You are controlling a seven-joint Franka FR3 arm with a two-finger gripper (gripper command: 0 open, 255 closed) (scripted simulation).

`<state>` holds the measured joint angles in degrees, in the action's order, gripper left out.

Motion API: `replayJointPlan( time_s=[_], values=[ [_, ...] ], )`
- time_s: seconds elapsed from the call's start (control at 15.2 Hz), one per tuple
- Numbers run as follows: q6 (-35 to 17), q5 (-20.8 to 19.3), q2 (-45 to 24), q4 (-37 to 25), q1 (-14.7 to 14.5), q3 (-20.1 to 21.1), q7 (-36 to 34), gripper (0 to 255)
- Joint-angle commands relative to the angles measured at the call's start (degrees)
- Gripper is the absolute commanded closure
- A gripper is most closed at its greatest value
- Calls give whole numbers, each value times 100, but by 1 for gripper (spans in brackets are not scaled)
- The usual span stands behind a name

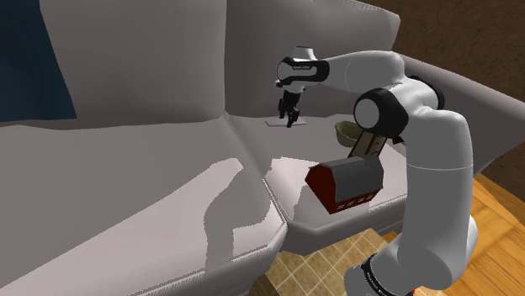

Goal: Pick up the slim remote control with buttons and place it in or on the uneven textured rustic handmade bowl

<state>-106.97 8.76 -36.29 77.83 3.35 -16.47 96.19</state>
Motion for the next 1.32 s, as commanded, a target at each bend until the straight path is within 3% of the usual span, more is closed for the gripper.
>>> replayJointPlan(
  time_s=[0.0, 1.25],
  values=[
    [140, -11, 26, -118, 3, -6, -12, 255],
    [1527, -65, 154, -1392, 106, -47, -65, 255]
  ],
)
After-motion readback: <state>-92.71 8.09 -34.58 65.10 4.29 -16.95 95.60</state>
